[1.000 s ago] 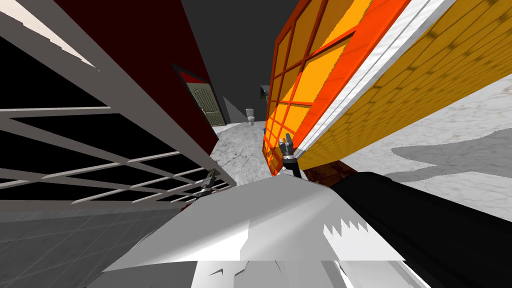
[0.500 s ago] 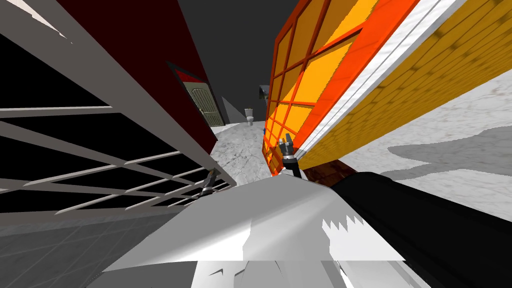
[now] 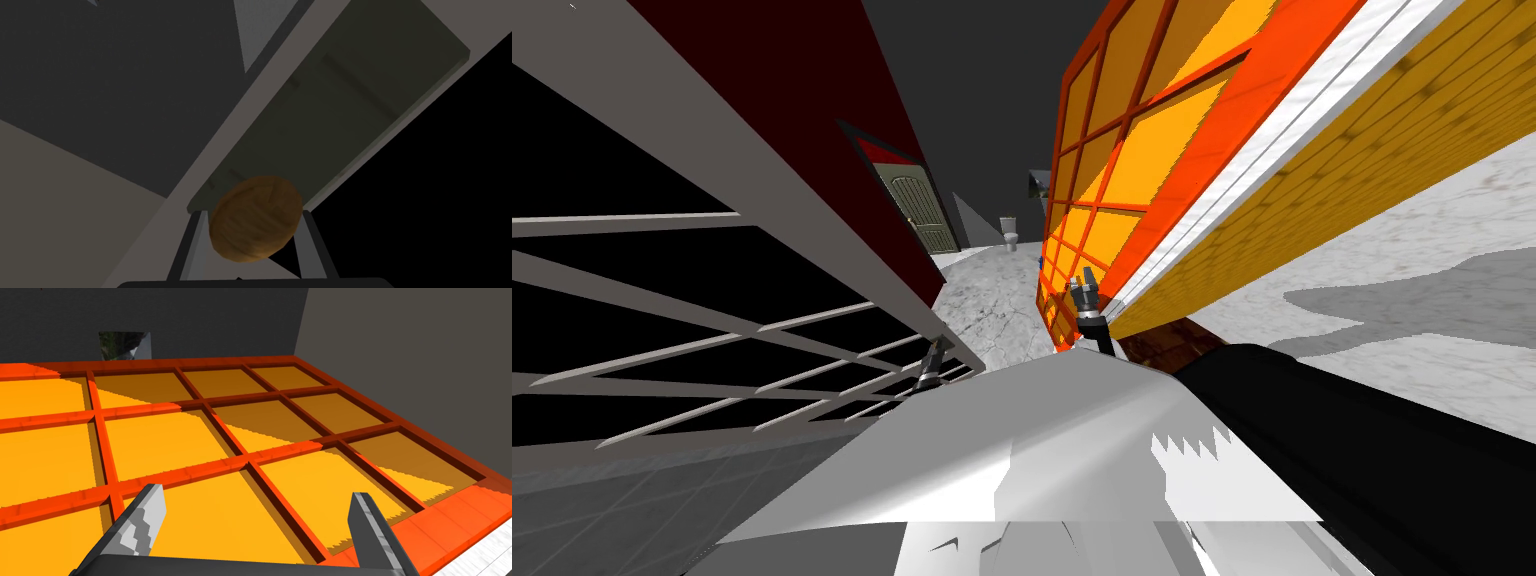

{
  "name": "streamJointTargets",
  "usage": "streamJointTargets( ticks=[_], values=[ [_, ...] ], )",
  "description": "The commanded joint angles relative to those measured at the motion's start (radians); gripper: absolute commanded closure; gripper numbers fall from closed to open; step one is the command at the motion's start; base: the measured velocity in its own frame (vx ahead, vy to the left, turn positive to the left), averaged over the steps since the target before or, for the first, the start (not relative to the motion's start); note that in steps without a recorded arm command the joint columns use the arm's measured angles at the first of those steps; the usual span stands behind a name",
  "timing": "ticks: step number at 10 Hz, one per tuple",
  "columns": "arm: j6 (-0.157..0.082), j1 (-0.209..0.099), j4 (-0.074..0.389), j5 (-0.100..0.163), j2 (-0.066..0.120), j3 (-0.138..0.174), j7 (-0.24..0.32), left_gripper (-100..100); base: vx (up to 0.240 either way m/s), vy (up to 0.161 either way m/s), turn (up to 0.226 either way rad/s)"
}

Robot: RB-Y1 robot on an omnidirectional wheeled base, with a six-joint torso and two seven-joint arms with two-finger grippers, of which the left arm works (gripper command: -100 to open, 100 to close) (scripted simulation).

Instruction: Push the door open

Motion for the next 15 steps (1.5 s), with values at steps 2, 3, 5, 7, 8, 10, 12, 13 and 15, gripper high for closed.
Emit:
streamJointTargets(
  ticks=[2,3,5,7,8,10,12,13,15],
  values=[
    [0.011,0.012,-0.034,0.015,0.0,0.013,0.037,100,0.017,0.008,-0.01],
    [0.012,0.012,-0.039,0.026,-0.008,0.02,0.064,100,0.043,0.031,-0.039],
    [0.013,0.012,-0.045,0.037,-0.016,0.027,0.112,100,0.033,0.026,-0.032],
    [0.014,0.013,-0.052,0.049,-0.025,0.035,0.156,100,0.036,0.03,-0.027],
    [0.015,0.013,-0.058,0.061,-0.034,0.043,0.182,100,0.05,0.048,-0.061],
    [0.015,0.014,-0.064,0.073,-0.043,0.051,0.232,100,0.05,0.035,-0.025],
    [0.016,0.014,-0.071,0.085,-0.053,0.059,0.28,100,0.032,0.023,-0.026],
    [0.017,0.014,-0.078,0.098,-0.062,0.067,0.308,100,0.049,0.051,-0.048],
    [0.018,0.015,-0.084,0.11,-0.072,0.075,0.362,100,0.05,0.035,-0.029]
  ],
)
